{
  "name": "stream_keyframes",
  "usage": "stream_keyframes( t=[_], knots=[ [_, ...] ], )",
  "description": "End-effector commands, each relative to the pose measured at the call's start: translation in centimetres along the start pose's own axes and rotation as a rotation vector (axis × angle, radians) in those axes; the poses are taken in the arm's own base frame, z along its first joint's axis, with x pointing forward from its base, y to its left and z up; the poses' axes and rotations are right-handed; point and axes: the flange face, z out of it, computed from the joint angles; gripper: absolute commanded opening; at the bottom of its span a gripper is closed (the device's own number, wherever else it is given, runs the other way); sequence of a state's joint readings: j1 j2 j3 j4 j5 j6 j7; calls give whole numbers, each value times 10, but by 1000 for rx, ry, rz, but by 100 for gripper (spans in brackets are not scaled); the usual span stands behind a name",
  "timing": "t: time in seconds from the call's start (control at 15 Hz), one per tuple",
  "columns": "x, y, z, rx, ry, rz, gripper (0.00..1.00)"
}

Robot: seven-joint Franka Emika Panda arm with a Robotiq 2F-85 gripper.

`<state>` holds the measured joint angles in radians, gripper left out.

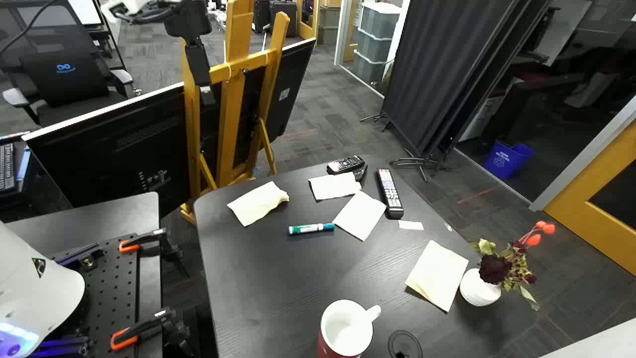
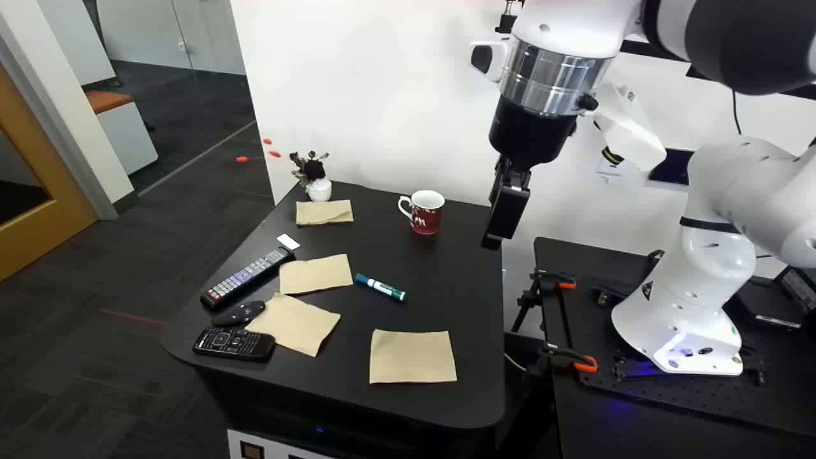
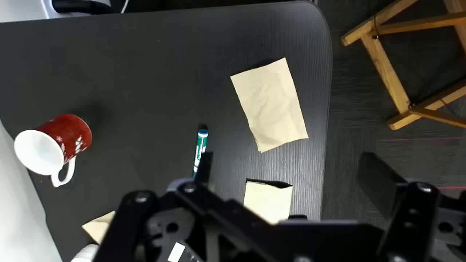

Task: Pick up the marker and put it in the cup

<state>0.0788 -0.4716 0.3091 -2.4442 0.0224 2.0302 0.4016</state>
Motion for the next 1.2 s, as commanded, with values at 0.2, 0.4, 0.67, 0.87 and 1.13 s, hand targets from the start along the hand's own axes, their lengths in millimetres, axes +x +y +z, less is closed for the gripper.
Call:
stream_keyframes(
  t=[0.2, 0.4, 0.67, 0.87, 1.13],
  knots=[
    [0, 0, 0, 0, -1, 0, 100],
    [5, 3, -2, 15, 9, 10, 100],
    [32, 30, -6, 59, 21, 81, 100],
    [58, 50, 2, 80, 17, 111, 100],
    [95, 61, 32, 109, 41, 153, 100]
  ],
)
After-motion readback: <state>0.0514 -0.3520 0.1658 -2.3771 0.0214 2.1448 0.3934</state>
